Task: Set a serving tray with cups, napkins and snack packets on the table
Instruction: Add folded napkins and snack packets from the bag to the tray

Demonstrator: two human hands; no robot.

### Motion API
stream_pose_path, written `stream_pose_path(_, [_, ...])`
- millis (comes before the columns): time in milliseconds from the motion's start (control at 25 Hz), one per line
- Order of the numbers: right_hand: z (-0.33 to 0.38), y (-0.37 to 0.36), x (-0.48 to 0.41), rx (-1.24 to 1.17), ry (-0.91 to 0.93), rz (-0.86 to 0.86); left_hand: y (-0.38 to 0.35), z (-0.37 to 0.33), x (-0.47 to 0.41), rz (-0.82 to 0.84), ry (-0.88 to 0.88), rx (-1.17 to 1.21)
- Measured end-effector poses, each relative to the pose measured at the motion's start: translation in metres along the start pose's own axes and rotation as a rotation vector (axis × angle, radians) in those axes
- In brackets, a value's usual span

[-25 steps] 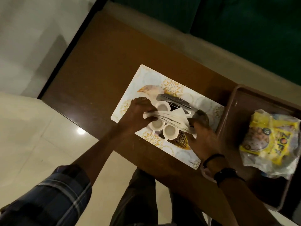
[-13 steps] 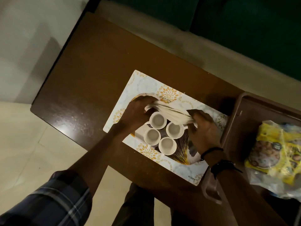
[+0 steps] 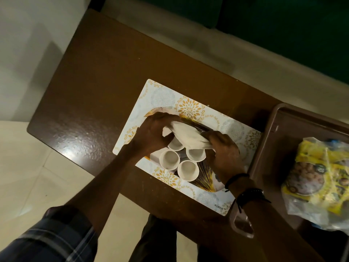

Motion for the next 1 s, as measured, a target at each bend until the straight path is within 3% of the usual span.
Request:
stream_pose_path(560, [-0.002,0.002,-0.007,0.009,0.102,-0.035,0.003,-0.005,-0.006,0.075,-0.068,-0.089])
stream_pose_path(800, [-0.012,-0.010,-0.012,0.037,-0.008,0.050,0.001,0.004,-0.008,0.021,0.014,-0.066])
stream_pose_path(1000, [-0.023,-0.009,-0.011,-0.002,-0.072,0.021,-0.001,0.006,-0.012,0.011,0.050,-0.059])
Point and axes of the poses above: each hand's wrist, its own x-axis away from the middle knuckle, its own y-axis out of the back of the hand, z = x × y, the point moved 6 cm from there along -x, towards the middle knuckle, and after that the axes turned 4 degrees about -z, right-handed, at the moved point
